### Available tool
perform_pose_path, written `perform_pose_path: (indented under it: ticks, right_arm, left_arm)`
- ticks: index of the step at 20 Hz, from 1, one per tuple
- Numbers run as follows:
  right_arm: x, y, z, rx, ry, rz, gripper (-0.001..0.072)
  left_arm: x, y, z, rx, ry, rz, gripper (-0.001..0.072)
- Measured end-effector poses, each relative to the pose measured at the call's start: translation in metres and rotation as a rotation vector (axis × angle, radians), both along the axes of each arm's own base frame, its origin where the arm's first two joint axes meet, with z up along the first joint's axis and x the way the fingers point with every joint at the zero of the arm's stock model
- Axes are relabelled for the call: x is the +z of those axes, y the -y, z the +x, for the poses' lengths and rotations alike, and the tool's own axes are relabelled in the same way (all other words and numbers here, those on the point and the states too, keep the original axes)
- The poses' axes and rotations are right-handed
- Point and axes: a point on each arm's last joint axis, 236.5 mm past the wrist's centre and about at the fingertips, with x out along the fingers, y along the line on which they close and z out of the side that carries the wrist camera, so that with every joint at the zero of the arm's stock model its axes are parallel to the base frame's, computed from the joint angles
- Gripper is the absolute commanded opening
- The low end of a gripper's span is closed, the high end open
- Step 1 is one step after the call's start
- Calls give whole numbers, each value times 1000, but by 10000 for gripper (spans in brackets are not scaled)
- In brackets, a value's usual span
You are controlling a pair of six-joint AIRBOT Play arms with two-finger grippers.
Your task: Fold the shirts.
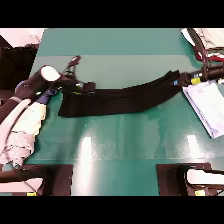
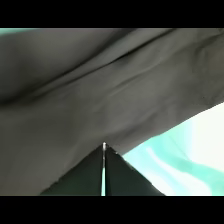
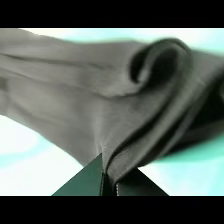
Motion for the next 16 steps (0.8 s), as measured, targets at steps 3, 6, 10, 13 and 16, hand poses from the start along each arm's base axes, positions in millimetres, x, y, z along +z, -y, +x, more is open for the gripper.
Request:
perform_pose_path:
  ticks: [3,6,10,13,16]
  right_arm:
    - [50,-50,4,85,94,40,18]
    - [87,-103,-2,179,172,63,18]
    - [115,-160,-15,270,252,93,19]
    - [121,-189,-24,319,272,110,18]
    - [115,-211,-30,357,264,119,19]
  left_arm:
    - [-23,45,9,-77,-17,6,21]
    - [-49,76,9,-124,-44,14,22]
    - [-69,90,9,-136,-77,17,22]
    - [-74,94,9,-139,-83,18,21]
    - [-70,92,10,-139,-79,17,20]
